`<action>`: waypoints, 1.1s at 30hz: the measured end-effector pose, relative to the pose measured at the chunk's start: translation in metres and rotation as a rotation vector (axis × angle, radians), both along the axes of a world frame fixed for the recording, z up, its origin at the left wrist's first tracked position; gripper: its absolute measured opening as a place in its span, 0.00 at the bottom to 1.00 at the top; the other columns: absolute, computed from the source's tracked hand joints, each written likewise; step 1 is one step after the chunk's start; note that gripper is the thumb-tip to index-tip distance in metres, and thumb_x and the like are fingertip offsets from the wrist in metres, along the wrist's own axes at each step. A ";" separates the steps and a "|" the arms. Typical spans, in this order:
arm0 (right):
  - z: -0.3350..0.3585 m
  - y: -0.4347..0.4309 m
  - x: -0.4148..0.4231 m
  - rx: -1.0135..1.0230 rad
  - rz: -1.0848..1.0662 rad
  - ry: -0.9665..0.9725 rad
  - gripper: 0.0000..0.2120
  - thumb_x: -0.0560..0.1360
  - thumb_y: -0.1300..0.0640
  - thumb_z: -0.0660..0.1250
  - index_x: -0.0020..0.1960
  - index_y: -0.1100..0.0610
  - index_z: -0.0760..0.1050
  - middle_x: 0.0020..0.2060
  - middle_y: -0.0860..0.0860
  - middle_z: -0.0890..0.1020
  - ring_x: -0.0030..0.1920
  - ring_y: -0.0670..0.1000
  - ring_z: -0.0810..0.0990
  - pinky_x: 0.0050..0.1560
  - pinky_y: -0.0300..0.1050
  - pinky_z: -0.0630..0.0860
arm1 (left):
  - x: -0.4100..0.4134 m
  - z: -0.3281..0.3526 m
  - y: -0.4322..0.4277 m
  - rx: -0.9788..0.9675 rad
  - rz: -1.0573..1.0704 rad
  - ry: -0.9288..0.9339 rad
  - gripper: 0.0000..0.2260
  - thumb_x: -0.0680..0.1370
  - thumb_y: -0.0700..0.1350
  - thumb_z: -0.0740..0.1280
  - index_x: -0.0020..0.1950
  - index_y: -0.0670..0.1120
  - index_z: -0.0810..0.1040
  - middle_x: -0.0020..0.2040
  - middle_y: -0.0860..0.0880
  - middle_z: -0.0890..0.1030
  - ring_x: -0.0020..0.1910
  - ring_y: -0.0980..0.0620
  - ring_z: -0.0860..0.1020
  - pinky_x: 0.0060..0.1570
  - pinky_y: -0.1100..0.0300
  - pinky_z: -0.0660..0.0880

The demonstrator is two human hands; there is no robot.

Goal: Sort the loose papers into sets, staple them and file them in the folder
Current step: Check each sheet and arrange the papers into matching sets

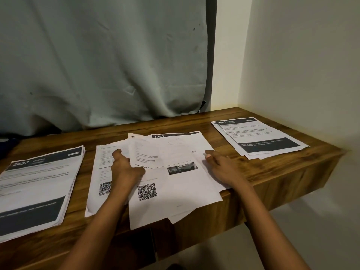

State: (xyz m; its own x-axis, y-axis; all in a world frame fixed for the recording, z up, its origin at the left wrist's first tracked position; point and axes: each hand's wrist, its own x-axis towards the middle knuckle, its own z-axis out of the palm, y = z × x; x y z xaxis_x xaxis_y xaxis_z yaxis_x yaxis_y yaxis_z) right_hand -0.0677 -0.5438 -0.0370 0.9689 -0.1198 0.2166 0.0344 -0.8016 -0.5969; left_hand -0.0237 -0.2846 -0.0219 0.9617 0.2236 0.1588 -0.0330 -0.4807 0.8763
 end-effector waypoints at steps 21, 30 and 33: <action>-0.004 -0.003 0.000 -0.063 0.132 0.030 0.23 0.82 0.45 0.47 0.73 0.50 0.66 0.72 0.48 0.68 0.75 0.50 0.58 0.75 0.53 0.51 | 0.004 0.004 0.016 0.083 -0.011 0.019 0.26 0.71 0.36 0.72 0.67 0.41 0.67 0.59 0.42 0.78 0.47 0.49 0.74 0.41 0.59 0.72; 0.006 -0.005 0.023 0.036 -0.129 -0.007 0.19 0.77 0.57 0.64 0.68 0.58 0.71 0.61 0.55 0.78 0.58 0.52 0.77 0.53 0.41 0.73 | 0.007 -0.008 0.017 0.005 -0.001 -0.003 0.26 0.72 0.36 0.72 0.66 0.42 0.65 0.59 0.42 0.79 0.49 0.49 0.76 0.45 0.58 0.74; 0.011 -0.003 0.033 0.089 -0.212 0.035 0.22 0.74 0.58 0.68 0.67 0.57 0.71 0.60 0.54 0.78 0.58 0.53 0.76 0.53 0.43 0.72 | 0.009 -0.012 0.019 -0.031 -0.012 -0.003 0.25 0.71 0.37 0.73 0.64 0.44 0.66 0.59 0.44 0.79 0.51 0.47 0.78 0.47 0.55 0.77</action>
State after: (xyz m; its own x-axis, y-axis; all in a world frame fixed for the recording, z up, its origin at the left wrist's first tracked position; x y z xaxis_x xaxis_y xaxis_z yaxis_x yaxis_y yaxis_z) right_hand -0.0350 -0.5470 -0.0261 0.9269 -0.3381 0.1628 -0.1509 -0.7331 -0.6632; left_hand -0.0144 -0.2652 -0.0336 0.9638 0.2168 0.1551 -0.0415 -0.4529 0.8906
